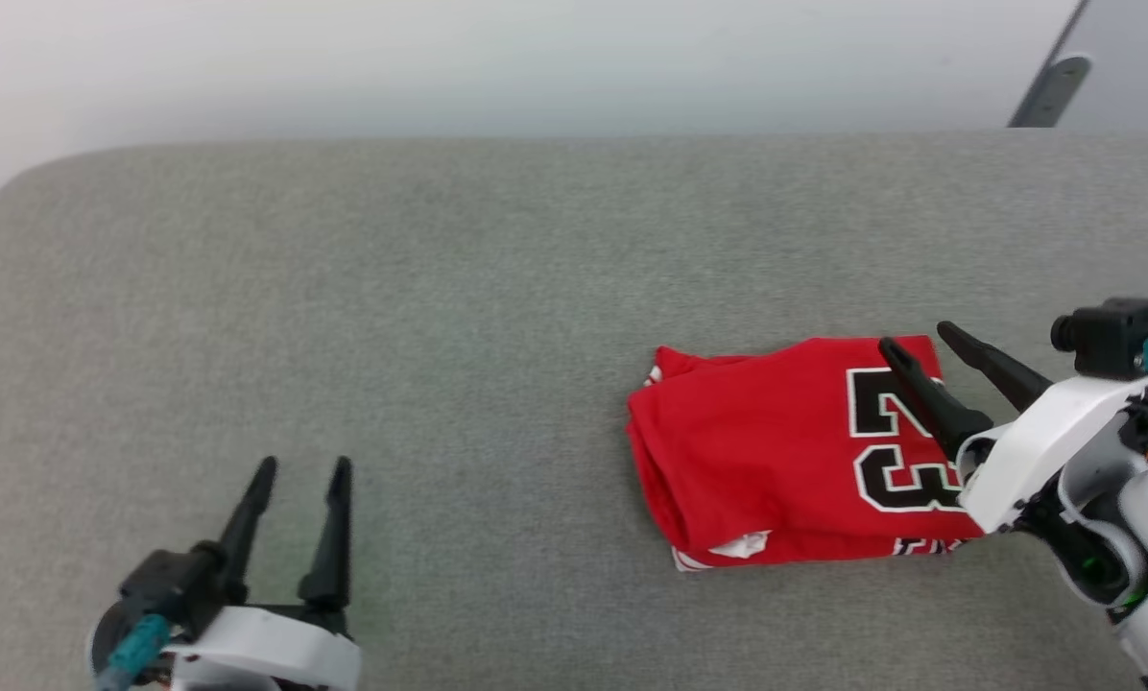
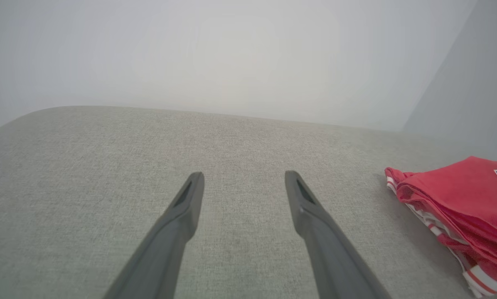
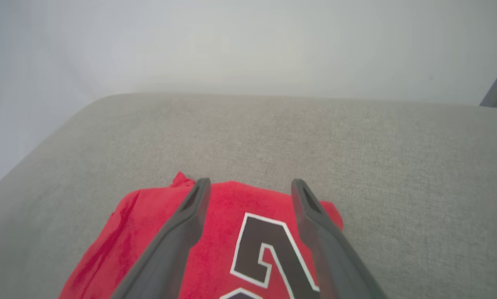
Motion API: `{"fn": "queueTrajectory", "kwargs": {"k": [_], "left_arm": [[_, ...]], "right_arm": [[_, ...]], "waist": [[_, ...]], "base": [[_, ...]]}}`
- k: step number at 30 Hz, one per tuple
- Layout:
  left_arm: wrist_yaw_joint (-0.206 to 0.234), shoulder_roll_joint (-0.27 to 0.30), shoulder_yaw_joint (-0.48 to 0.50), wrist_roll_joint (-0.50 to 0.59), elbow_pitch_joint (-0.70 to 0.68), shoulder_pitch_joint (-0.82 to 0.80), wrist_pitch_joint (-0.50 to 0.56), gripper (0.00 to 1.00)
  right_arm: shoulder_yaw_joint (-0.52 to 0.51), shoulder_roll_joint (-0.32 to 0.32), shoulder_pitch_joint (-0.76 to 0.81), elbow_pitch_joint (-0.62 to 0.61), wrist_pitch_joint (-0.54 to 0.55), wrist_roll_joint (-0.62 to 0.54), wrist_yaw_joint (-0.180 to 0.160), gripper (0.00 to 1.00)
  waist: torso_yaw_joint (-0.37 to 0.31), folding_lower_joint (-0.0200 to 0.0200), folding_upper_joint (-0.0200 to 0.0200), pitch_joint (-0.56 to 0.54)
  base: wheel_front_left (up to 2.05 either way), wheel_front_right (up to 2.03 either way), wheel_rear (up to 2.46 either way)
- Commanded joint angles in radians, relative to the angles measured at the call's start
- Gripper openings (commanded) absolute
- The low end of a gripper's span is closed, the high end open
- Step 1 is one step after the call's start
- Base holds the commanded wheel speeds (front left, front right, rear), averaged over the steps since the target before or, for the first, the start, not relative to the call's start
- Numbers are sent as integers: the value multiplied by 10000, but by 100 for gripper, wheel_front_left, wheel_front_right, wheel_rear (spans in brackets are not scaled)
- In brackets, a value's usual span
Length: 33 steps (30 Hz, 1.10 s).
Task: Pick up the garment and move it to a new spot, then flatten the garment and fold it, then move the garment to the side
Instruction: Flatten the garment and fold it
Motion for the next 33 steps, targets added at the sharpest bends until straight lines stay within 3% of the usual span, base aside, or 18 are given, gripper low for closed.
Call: {"fn": "queueTrajectory", "kwargs": {"k": [1,7,12,22,33], "left_arm": [[-37,83,231,-28,59,29,4,100],[-37,102,833,186,71,307,4,100],[-37,-33,1078,370,-125,744,4,100],[-37,-207,1326,658,-819,1878,4,100],[-38,-335,1428,789,-1731,2721,4,100]], "right_arm": [[110,262,-82,479,-825,-236,-14,100],[210,782,-83,1897,-3086,-1117,-14,100],[-490,1156,431,2424,-3534,-1838,-14,100],[-3346,1732,2808,702,-3559,-3521,-14,100],[-4666,2009,4903,-1237,-3412,-4175,-14,100]], "waist": [[-416,0,0,-254],[-615,0,0,-562],[-536,0,0,-911],[-106,0,0,-1538],[152,0,0,-1608]], "base": [[0,0,0],[0,0,0],[0,0,0],[0,0,0],[0,0,0]]}}
